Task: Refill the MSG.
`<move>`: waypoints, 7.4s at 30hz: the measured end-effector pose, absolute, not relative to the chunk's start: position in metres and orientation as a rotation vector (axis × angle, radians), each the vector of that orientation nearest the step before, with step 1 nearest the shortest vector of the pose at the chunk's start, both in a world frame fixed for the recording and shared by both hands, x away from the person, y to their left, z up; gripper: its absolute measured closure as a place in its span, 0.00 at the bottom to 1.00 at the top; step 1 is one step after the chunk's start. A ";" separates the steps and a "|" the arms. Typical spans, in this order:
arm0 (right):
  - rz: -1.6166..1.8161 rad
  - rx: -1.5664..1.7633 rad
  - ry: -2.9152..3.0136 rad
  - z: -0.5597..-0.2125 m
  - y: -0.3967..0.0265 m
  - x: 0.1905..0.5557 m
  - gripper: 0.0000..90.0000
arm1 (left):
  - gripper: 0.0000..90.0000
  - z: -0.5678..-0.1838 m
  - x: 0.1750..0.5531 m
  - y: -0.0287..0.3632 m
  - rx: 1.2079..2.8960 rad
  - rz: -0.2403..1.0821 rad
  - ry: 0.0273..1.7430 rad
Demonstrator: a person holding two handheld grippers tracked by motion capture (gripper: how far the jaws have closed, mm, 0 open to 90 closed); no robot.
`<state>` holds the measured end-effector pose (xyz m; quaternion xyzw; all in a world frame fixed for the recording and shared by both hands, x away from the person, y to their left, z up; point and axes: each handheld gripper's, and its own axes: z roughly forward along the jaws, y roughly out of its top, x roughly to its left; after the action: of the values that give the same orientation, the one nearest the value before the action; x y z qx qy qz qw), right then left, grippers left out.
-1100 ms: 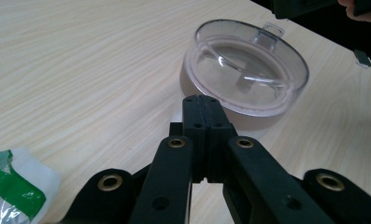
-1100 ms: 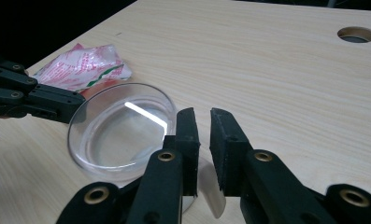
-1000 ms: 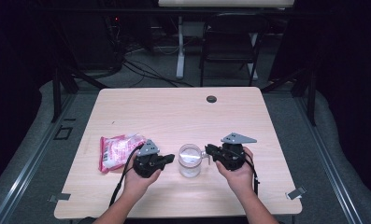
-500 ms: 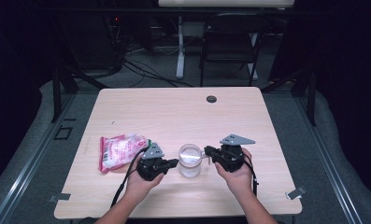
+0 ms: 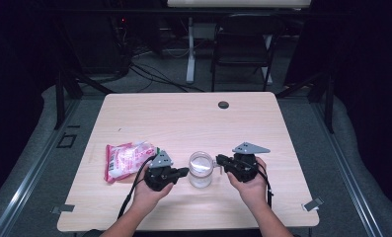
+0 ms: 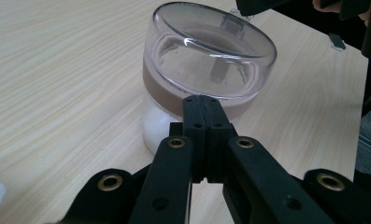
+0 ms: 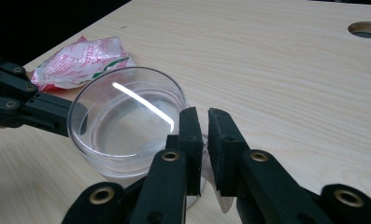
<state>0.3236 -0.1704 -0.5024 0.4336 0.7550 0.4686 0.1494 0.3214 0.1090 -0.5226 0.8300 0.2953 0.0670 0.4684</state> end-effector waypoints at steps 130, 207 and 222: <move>1.365 1.193 2.126 -0.508 -0.185 0.315 0.77 | 0.64 -0.511 0.331 0.124 1.922 0.278 0.779; 1.305 1.149 2.108 -0.525 -0.216 0.310 0.59 | 0.36 -0.554 0.333 0.192 2.169 0.650 1.006; 1.290 1.170 2.096 -0.528 -0.222 0.302 0.59 | 0.37 -0.566 0.353 0.184 2.242 0.742 1.042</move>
<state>0.3022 -0.2217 -0.5276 0.4200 0.7526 0.4631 0.2066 0.3528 0.1840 -0.5664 0.8348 0.3878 0.2764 0.2764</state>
